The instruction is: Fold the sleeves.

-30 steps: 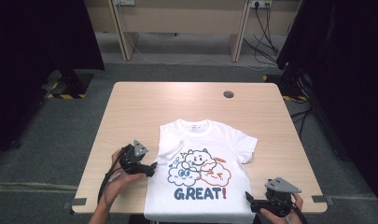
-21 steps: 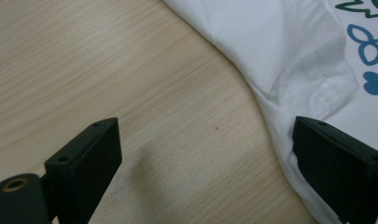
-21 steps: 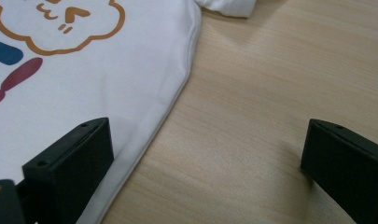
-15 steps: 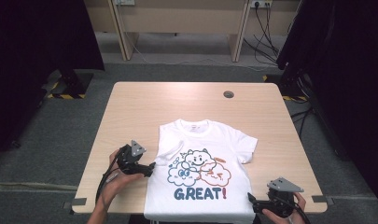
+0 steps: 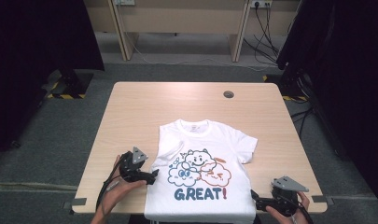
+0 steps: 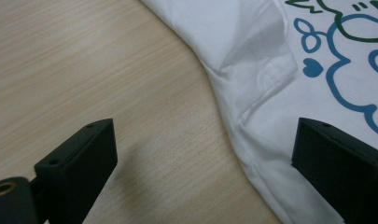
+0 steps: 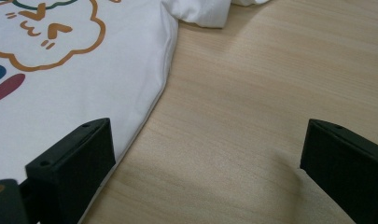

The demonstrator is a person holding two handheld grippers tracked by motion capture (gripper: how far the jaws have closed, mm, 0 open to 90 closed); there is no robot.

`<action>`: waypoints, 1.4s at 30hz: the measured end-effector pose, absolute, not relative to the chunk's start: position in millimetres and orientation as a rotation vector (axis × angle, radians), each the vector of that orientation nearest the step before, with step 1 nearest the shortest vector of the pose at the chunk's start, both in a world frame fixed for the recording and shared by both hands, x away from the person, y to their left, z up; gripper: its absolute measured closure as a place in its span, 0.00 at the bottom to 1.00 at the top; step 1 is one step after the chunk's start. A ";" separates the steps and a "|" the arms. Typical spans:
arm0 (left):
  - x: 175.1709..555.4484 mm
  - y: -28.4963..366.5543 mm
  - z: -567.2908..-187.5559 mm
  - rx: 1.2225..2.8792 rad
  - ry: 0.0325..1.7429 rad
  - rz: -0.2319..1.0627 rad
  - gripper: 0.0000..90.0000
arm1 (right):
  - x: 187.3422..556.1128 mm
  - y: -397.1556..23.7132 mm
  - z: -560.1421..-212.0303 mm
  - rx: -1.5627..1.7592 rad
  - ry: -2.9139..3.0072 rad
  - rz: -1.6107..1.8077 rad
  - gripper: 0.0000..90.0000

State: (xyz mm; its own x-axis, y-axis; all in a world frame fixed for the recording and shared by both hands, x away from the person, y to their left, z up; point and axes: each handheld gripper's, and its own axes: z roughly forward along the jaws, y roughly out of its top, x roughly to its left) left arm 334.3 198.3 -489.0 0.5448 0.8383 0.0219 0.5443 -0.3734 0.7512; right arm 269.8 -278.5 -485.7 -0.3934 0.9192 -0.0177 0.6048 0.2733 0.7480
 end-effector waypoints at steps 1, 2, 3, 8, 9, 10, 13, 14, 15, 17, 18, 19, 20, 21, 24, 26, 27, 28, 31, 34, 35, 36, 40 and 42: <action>334.3 198.3 -489.0 2.072 1.111 0.530 0.07 | 269.9 -279.7 -486.0 1.371 2.095 0.927 0.03; 332.0 199.8 -489.2 2.057 1.110 0.527 0.07 | 269.9 -279.7 -486.0 1.371 2.095 0.927 0.03; 332.0 199.8 -489.2 2.057 1.110 0.527 0.07 | 269.9 -279.7 -486.0 1.371 2.095 0.927 0.03; 327.9 201.2 -489.8 2.053 1.112 0.520 0.07 | 270.1 -281.7 -486.5 1.379 2.098 0.932 0.03; 326.9 201.3 -490.2 2.056 1.110 0.515 0.07 | 270.1 -282.0 -486.5 1.382 2.105 0.954 0.03; 325.9 201.2 -490.8 2.055 1.111 0.515 0.07 | 270.1 -282.2 -486.7 1.391 2.110 0.974 0.03; 322.5 201.9 -492.1 2.059 1.109 0.515 0.07 | 270.2 -282.8 -487.5 1.384 2.114 0.944 0.03; 321.1 202.4 -492.5 2.059 1.110 0.515 0.07 | 270.3 -283.1 -487.8 1.386 2.114 0.944 0.03; 319.7 203.1 -493.0 2.056 1.111 0.512 0.07 | 270.4 -283.3 -488.0 1.389 2.116 0.945 0.03; 317.7 205.5 -494.6 2.051 1.116 0.505 0.07 | 270.2 -283.1 -488.4 1.392 2.120 0.943 0.03; 316.9 206.4 -495.4 2.049 1.123 0.502 0.07 | 270.2 -282.9 -488.8 1.391 2.125 0.944 0.03; 316.0 207.2 -495.5 2.047 1.128 0.500 0.07 | 270.1 -282.8 -489.3 1.388 2.130 0.943 0.03; 315.0 207.8 -495.2 2.042 1.124 0.504 0.07 | 269.9 -282.5 -489.6 1.384 2.130 0.939 0.03; 314.0 208.1 -495.4 2.039 1.124 0.501 0.07 | 269.9 -282.5 -489.6 1.380 2.133 0.935 0.03; 311.2 208.1 -495.8 2.054 1.125 0.499 0.07 | 269.7 -282.7 -489.4 1.382 2.135 0.936 0.03; 309.7 208.2 -496.0 2.062 1.121 0.497 0.06 | 269.6 -282.6 -489.3 1.376 2.142 0.930 0.03; 309.0 208.5 -495.9 2.064 1.119 0.498 0.06 | 269.5 -282.5 -489.2 1.373 2.146 0.925 0.03; 308.0 208.5 -496.0 2.063 1.120 0.498 0.06 | 269.5 -282.4 -489.1 1.373 2.148 0.923 0.03; 304.9 208.4 -496.1 2.067 1.112 0.494 0.06 | 269.4 -282.9 -489.0 1.370 2.150 0.920 0.03; 302.5 208.1 -496.1 2.066 1.108 0.494 0.06 | 269.5 -283.4 -489.0 1.371 2.150 0.917 0.03; 302.2 208.2 -496.0 2.066 1.108 0.492 0.06 | 269.6 -283.5 -489.0 1.370 2.150 0.917 0.03; 301.8 208.2 -496.0 2.064 1.110 0.489 0.06 | 269.7 -283.5 -489.0 1.370 2.150 0.917 0.03; 297.3 205.2 -496.0 2.078 1.101 0.480 0.06 | 269.7 -283.9 -488.9 1.370 2.152 0.915 0.03; 294.2 202.8 -497.5 2.069 1.094 0.479 0.05 | 269.8 -284.3 -488.7 1.373 2.151 0.914 0.03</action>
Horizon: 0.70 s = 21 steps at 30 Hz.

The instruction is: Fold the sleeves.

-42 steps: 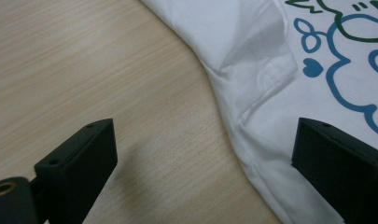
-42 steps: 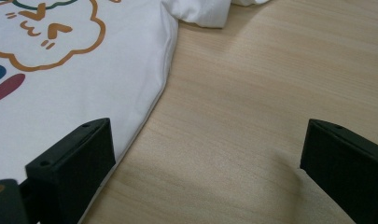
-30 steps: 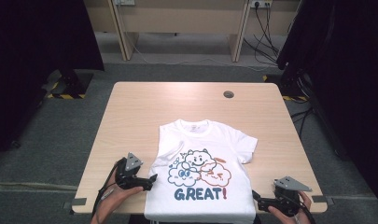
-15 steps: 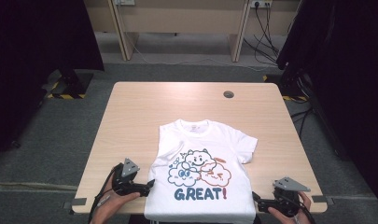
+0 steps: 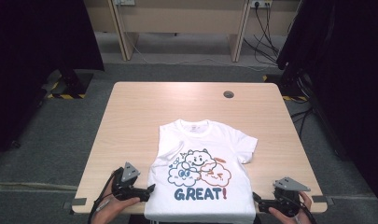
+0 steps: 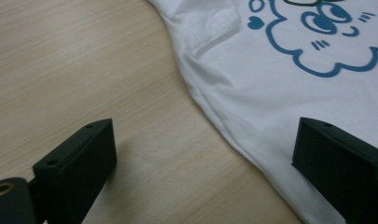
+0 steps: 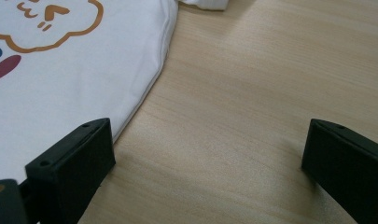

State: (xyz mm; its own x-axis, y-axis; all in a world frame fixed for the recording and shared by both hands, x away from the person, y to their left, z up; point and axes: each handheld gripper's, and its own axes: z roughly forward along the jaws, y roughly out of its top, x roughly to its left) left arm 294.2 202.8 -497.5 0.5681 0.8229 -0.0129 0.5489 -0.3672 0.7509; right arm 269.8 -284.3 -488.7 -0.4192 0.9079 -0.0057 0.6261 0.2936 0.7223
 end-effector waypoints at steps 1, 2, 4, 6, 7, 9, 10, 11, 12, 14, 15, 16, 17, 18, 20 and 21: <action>293.1 202.2 -498.4 2.061 1.094 0.485 0.04 | 269.8 -284.4 -488.8 1.371 2.153 0.913 0.03; 292.3 202.2 -499.1 2.052 1.096 0.489 0.04 | 269.6 -284.5 -488.8 1.369 2.154 0.912 0.03; 291.1 203.2 -500.4 2.043 1.088 0.495 0.04 | 269.2 -285.1 -488.6 1.366 2.158 0.911 0.03; 290.7 203.7 -500.8 2.039 1.084 0.494 0.04 | 269.1 -285.9 -488.3 1.371 2.160 0.915 0.03; 290.7 203.5 -500.9 2.037 1.085 0.494 0.04 | 269.2 -286.1 -488.3 1.372 2.158 0.917 0.03; 290.1 203.4 -501.4 2.031 1.087 0.500 0.04 | 269.4 -286.2 -488.3 1.371 2.159 0.916 0.03; 289.7 203.8 -501.6 2.032 1.085 0.503 0.04 | 269.6 -286.2 -488.3 1.371 2.159 0.915 0.03; 289.3 203.6 -502.0 2.024 1.087 0.505 0.04 | 269.7 -286.3 -488.3 1.370 2.160 0.916 0.03; 289.2 203.7 -502.1 2.024 1.087 0.505 0.04 | 269.9 -286.4 -488.2 1.373 2.159 0.918 0.03; 289.3 203.7 -502.0 2.025 1.086 0.505 0.04 | 271.1 -287.0 -487.4 1.383 2.155 0.934 0.03; 289.3 203.6 -502.1 2.024 1.086 0.505 0.04 | 272.5 -287.5 -486.6 1.388 2.146 0.945 0.03; 289.3 203.7 -502.1 2.024 1.086 0.505 0.04 | 274.7 -288.2 -485.1 1.396 2.131 0.948 0.03; 289.3 203.7 -502.1 2.025 1.085 0.505 0.04 | 277.4 -288.7 -483.2 1.399 2.114 0.949 0.03; 289.3 203.8 -502.0 2.025 1.085 0.505 0.04 | 280.4 -289.1 -481.1 1.401 2.106 0.952 0.03; 289.3 203.9 -502.1 2.025 1.084 0.505 0.04 | 288.0 -289.3 -476.5 1.411 2.095 0.969 0.03; 289.3 203.9 -502.1 2.026 1.084 0.505 0.04 | 291.9 -288.6 -474.0 1.413 2.092 0.977 0.03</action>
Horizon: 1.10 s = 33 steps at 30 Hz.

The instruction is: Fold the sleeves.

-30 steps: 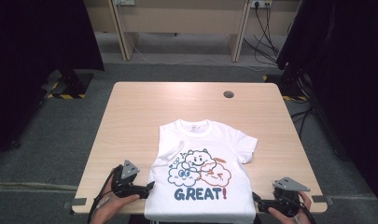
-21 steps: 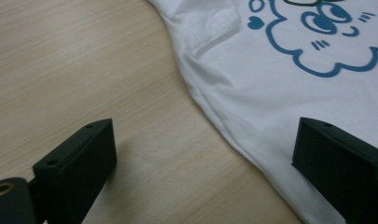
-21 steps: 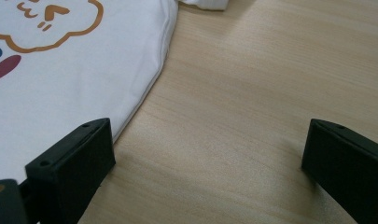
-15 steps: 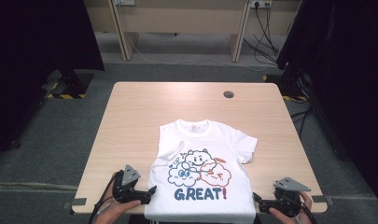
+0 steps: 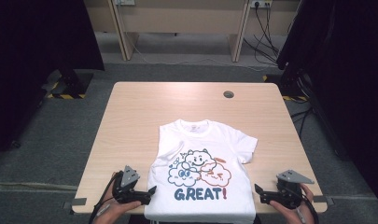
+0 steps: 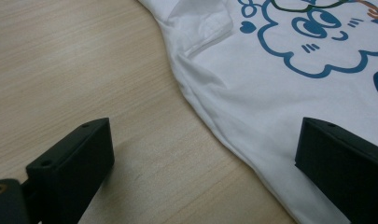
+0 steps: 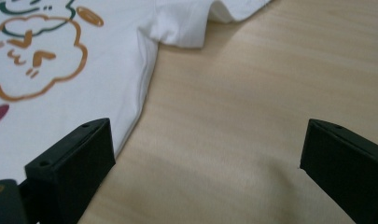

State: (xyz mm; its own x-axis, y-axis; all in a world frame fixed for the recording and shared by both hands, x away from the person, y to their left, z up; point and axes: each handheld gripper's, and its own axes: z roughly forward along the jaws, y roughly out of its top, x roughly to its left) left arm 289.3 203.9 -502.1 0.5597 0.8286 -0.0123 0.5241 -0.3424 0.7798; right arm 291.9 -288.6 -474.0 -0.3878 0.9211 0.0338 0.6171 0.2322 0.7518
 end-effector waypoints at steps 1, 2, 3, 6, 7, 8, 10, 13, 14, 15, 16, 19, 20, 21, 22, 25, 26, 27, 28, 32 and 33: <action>289.3 203.9 -502.1 2.026 1.084 0.505 0.04 | 295.8 -287.4 -471.7 1.412 2.090 0.978 0.03; 289.3 203.9 -502.1 2.026 1.084 0.504 0.04 | 299.7 -286.3 -469.7 1.405 2.088 0.974 0.03; 289.3 203.9 -502.1 2.026 1.083 0.504 0.04 | 303.0 -285.0 -467.8 1.403 2.086 0.974 0.04; 289.3 203.9 -502.1 2.026 1.084 0.505 0.04 | 312.5 -281.9 -463.4 1.402 2.077 0.981 0.04; 289.3 203.9 -502.1 2.025 1.084 0.505 0.04 | 315.7 -281.2 -462.2 1.399 2.074 0.984 0.04; 289.3 203.9 -502.1 2.026 1.084 0.505 0.04 | 318.8 -280.3 -461.0 1.403 2.071 0.985 0.04; 289.2 204.0 -502.1 2.026 1.083 0.505 0.04 | 325.3 -278.8 -459.2 1.400 2.066 0.988 0.05; 289.2 204.0 -502.1 2.027 1.083 0.505 0.04 | 335.6 -277.3 -457.0 1.407 2.050 0.992 0.06; 289.2 204.0 -502.1 2.026 1.083 0.505 0.04 | 339.0 -277.0 -456.4 1.408 2.045 0.995 0.07; 289.2 204.0 -502.1 2.027 1.083 0.505 0.04 | 342.3 -276.8 -455.9 1.411 2.042 0.997 0.07; 289.3 204.0 -502.1 2.026 1.083 0.505 0.04 | 345.3 -276.7 -455.3 1.415 2.037 0.997 0.07; 289.3 204.0 -502.1 2.027 1.082 0.504 0.04 | 355.0 -277.7 -453.7 1.422 2.029 1.003 0.08; 289.3 204.0 -502.1 2.026 1.082 0.504 0.04 | 358.7 -279.2 -452.8 1.428 2.020 1.003 0.09; 289.3 204.1 -502.1 2.028 1.081 0.504 0.04 | 362.7 -280.5 -452.0 1.435 2.010 1.000 0.10; 289.3 204.1 -502.1 2.028 1.081 0.504 0.04 | 366.6 -281.7 -451.3 1.441 2.005 0.994 0.11; 289.3 204.0 -502.1 2.026 1.082 0.504 0.04 | 378.5 -283.5 -451.1 1.454 2.003 0.980 0.14; 289.3 204.1 -502.1 2.027 1.082 0.504 0.04 | 382.0 -283.5 -451.3 1.458 2.000 0.972 0.14; 289.3 204.0 -502.1 2.026 1.082 0.505 0.04 | 385.5 -283.4 -451.6 1.460 1.998 0.963 0.14; 289.3 204.0 -502.1 2.027 1.082 0.504 0.04 | 389.0 -283.2 -452.2 1.465 1.996 0.959 0.14; 289.2 204.1 -502.1 2.027 1.081 0.505 0.04 | 402.8 -279.5 -456.8 1.481 2.005 0.932 0.17; 289.2 204.1 -502.2 2.027 1.082 0.505 0.04 | 406.2 -278.2 -458.1 1.475 2.011 0.924 0.17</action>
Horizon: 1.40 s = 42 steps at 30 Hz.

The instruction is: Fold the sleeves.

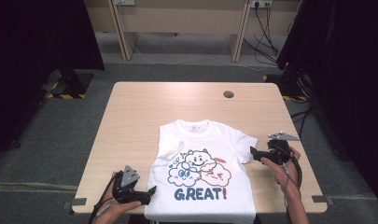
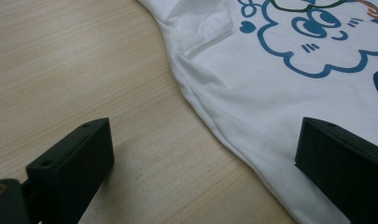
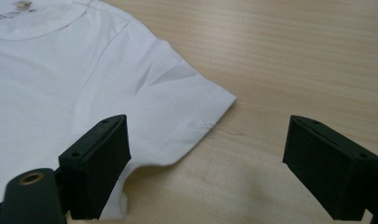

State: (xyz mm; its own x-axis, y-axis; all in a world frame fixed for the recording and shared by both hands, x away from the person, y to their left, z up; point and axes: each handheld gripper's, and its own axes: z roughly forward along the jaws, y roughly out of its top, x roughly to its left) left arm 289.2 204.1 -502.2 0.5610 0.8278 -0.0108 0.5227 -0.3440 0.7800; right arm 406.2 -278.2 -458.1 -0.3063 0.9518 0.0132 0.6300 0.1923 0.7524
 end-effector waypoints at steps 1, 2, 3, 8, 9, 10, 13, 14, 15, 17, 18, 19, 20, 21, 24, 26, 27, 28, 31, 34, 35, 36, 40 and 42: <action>289.2 204.1 -502.2 2.027 1.082 0.505 0.04 | 409.4 -276.6 -459.2 1.476 2.014 0.918 0.17; 289.2 204.1 -502.2 2.027 1.082 0.505 0.04 | 412.5 -275.1 -460.2 1.477 2.016 0.913 0.17; 289.2 204.1 -502.1 2.027 1.082 0.505 0.04 | 415.7 -273.9 -461.1 1.476 2.021 0.907 0.19; 289.1 204.2 -502.2 2.027 1.081 0.505 0.04 | 429.5 -268.0 -465.3 1.473 2.041 0.888 0.24; 289.1 204.1 -502.2 2.026 1.081 0.505 0.04 | 431.6 -267.1 -466.0 1.470 2.042 0.887 0.24; 289.1 204.1 -502.2 2.026 1.081 0.506 0.04 | 433.3 -266.0 -466.9 1.478 2.039 0.885 0.25; 289.1 204.2 -502.3 2.026 1.081 0.506 0.04 | 438.7 -265.3 -469.9 1.484 2.043 0.867 0.30; 289.0 204.2 -502.3 2.027 1.081 0.506 0.04 | 440.1 -265.0 -470.8 1.473 2.049 0.855 0.32; 289.0 204.2 -502.3 2.027 1.081 0.506 0.04 | 441.2 -264.6 -471.7 1.465 2.055 0.845 0.36; 289.0 204.2 -502.3 2.027 1.081 0.506 0.04 | 442.7 -264.2 -473.6 1.442 2.075 0.835 0.46; 289.0 204.2 -502.3 2.027 1.081 0.506 0.04 | 443.3 -264.5 -474.2 1.448 2.072 0.848 0.50; 289.0 204.2 -502.3 2.026 1.081 0.506 0.04 | 443.9 -265.4 -474.1 1.460 2.073 0.865 0.54; 289.0 204.2 -502.3 2.027 1.081 0.506 0.04 | 444.4 -265.9 -473.9 1.461 2.078 0.874 0.57; 289.0 204.2 -502.3 2.026 1.081 0.506 0.04 | 444.5 -265.8 -473.5 1.454 2.084 0.873 0.61; 289.0 204.2 -502.3 2.026 1.081 0.506 0.04 | 444.5 -264.9 -472.0 1.438 2.092 0.861 0.73; 289.0 204.2 -502.3 2.026 1.081 0.506 0.04 | 445.0 -265.6 -472.3 1.434 2.085 0.871 0.81; 289.0 204.3 -502.3 2.026 1.081 0.506 0.04 | 445.2 -266.1 -472.6 1.438 2.076 0.875 0.84; 288.9 204.3 -502.3 2.026 1.081 0.506 0.04 | 445.3 -266.7 -473.0 1.440 2.066 0.876 0.87; 288.9 204.4 -502.3 2.027 1.080 0.506 0.04 | 444.9 -266.5 -472.8 1.420 2.051 0.869 0.91; 288.9 204.5 -502.3 2.026 1.079 0.506 0.04 | 443.7 -265.9 -469.3 1.398 2.027 0.864 0.95; 288.8 204.5 -502.3 2.026 1.079 0.506 0.04 | 443.2 -266.0 -467.6 1.390 2.020 0.863 0.96; 288.8 204.5 -502.3 2.026 1.079 0.506 0.04 | 443.1 -266.5 -465.9 1.378 2.018 0.861 0.97; 288.9 204.6 -502.3 2.027 1.078 0.505 0.04 | 441.8 -267.3 -458.4 1.364 1.995 0.877 0.96; 288.9 204.6 -502.3 2.027 1.078 0.505 0.04 | 442.8 -266.6 -455.8 1.385 2.020 0.888 0.82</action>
